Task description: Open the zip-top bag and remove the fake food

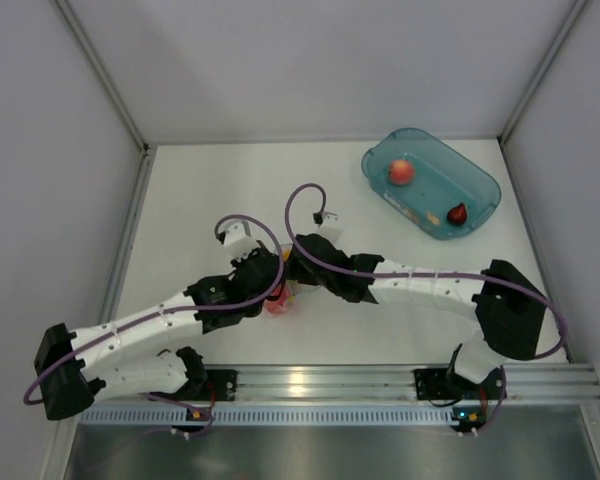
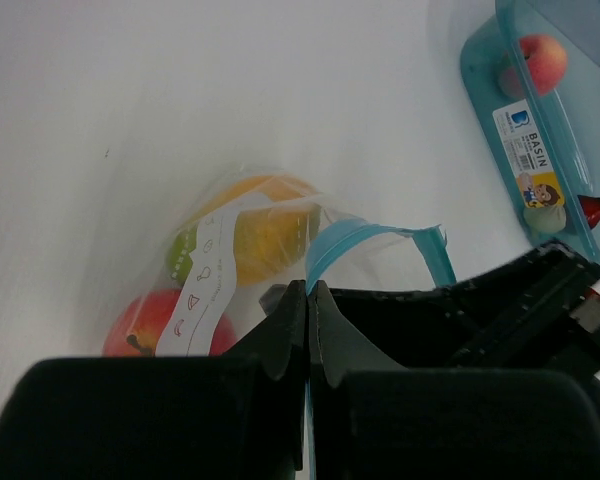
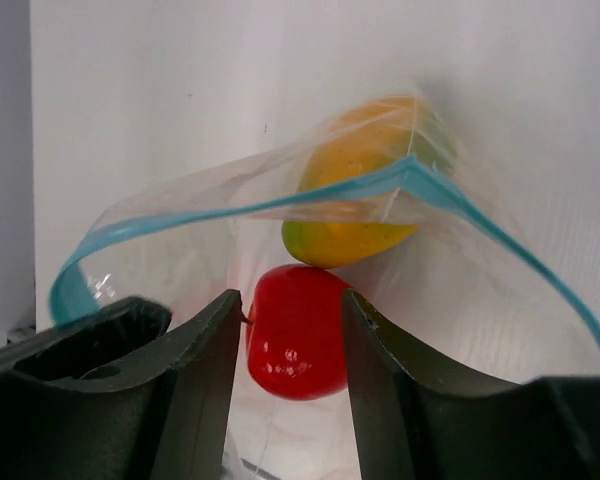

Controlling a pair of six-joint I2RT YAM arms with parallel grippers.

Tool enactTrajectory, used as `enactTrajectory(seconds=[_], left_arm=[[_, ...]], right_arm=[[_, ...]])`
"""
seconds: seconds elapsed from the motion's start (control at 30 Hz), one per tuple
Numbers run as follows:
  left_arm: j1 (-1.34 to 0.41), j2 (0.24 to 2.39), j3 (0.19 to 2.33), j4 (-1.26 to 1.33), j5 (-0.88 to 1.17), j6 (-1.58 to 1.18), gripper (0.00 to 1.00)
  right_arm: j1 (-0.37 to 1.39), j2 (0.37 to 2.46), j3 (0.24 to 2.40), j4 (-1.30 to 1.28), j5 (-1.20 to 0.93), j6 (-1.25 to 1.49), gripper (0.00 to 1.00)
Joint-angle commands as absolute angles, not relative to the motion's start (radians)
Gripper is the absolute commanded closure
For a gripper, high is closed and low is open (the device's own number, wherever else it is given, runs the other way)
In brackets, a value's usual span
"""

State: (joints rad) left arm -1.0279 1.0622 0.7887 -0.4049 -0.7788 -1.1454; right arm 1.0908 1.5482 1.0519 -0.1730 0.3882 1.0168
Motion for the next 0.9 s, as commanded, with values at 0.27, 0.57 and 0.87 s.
enactTrajectory(seconds=[0.27, 0.57, 0.87], left_arm=[[-0.996, 0.950, 0.713, -0.385, -0.762, -1.154, 1.00], [-0.989, 0.913, 0.683, -0.351, -0.675, -1.203, 1.00], [-0.989, 0.930, 0.696, -0.336, -0.630, -1.187, 1.00]], right_arm=[[1.066, 1.712, 1.198, -0.155, 0.474, 0.977, 0.53], [1.006, 1.770, 1.319, -0.538, 0.742, 0.795, 0.52], [0.966, 1.813, 1.471, -0.808, 0.922, 0.534, 0.50]])
